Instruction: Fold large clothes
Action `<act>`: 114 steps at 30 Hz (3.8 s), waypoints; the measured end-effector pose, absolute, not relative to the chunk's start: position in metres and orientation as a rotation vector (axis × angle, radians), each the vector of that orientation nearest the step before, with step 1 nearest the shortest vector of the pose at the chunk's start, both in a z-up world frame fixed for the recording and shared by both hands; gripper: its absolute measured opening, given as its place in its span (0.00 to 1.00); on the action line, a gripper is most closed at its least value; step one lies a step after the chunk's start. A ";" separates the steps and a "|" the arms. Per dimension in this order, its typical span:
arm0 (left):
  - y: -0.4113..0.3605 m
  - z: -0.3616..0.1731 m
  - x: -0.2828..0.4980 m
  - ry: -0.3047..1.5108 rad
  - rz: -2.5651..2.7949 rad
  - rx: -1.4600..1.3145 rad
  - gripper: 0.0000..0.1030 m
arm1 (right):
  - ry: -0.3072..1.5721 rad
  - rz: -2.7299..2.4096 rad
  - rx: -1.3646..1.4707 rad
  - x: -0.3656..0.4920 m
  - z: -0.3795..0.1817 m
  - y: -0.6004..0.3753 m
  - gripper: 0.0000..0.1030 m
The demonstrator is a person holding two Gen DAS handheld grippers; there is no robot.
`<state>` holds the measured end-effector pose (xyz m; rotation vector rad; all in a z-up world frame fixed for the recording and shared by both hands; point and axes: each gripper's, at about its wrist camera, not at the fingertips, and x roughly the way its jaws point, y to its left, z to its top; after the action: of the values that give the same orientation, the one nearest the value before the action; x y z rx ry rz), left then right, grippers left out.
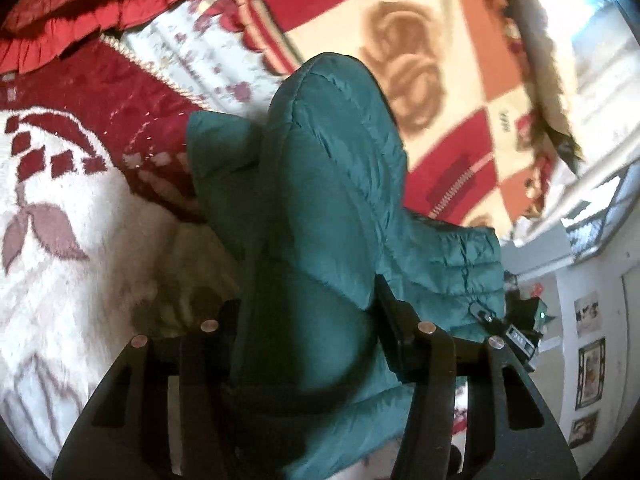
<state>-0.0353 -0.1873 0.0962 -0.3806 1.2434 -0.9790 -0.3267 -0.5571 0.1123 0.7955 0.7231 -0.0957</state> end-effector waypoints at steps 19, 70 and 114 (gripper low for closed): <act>-0.098 0.096 -0.114 1.331 -0.842 -0.263 0.51 | 0.872 -0.223 0.846 -0.418 0.087 -0.510 0.65; -0.164 0.194 -0.296 0.641 -0.570 0.206 0.57 | 0.666 -0.470 0.203 -0.399 0.181 -0.301 0.85; -0.154 0.199 -0.335 0.602 -0.583 0.194 0.57 | 0.625 -0.490 0.195 -0.427 0.187 -0.269 0.85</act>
<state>-0.3345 -0.1540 0.1993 0.1944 0.6020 -0.5828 -0.4265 -0.2685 0.1870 0.1949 0.6247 -0.4899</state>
